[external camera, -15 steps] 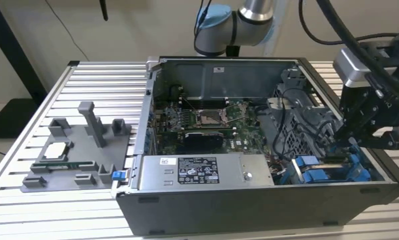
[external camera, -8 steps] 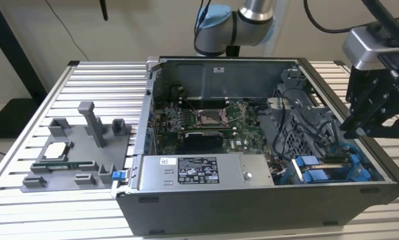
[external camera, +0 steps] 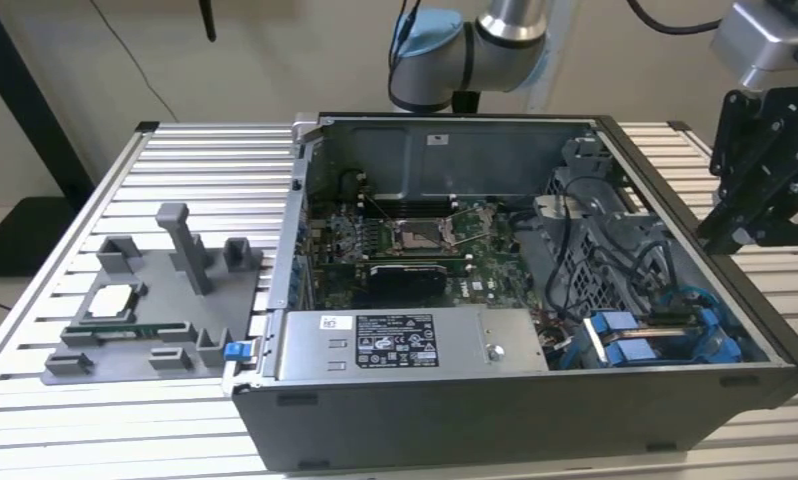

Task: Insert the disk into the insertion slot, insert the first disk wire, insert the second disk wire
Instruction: 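Insert the second disk wire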

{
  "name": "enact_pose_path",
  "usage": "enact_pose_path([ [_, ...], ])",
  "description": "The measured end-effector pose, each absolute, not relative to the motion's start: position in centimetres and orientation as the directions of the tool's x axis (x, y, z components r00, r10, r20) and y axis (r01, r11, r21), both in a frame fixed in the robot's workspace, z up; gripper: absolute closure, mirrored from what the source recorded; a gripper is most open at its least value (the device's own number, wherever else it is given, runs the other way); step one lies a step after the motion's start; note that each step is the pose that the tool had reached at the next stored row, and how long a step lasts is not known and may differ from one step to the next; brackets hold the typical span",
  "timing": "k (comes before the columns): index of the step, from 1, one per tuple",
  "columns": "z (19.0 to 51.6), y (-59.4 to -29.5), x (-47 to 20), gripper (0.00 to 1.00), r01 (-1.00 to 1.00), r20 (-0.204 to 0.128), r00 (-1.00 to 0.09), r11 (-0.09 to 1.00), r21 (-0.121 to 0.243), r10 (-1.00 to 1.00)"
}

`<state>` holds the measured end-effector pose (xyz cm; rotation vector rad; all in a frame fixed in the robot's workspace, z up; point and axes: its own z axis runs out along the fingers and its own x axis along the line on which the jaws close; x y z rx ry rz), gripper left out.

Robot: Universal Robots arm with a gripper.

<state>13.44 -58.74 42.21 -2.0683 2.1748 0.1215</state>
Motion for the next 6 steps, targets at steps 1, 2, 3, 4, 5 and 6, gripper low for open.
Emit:
enact_pose_path([
  [1,42.22,-58.74,13.44,0.0,-0.998,-0.155,-0.047,0.053,-0.036,-0.987],
  [2,42.23,-58.74,13.44,0.0,-0.998,-0.155,-0.047,0.053,-0.036,-0.987],
  [3,42.27,-58.73,13.44,0.0,-0.998,-0.155,-0.047,0.053,-0.036,-0.987],
  [4,42.3,-58.73,13.44,0.0,-0.998,-0.155,-0.047,0.053,-0.036,-0.987],
  [5,42.31,-58.73,13.44,0.0,-0.998,-0.155,-0.047,0.053,-0.036,-0.987],
  [6,42.31,-58.73,13.44,0.0,-0.998,-0.155,-0.047,0.053,-0.036,-0.987],
])
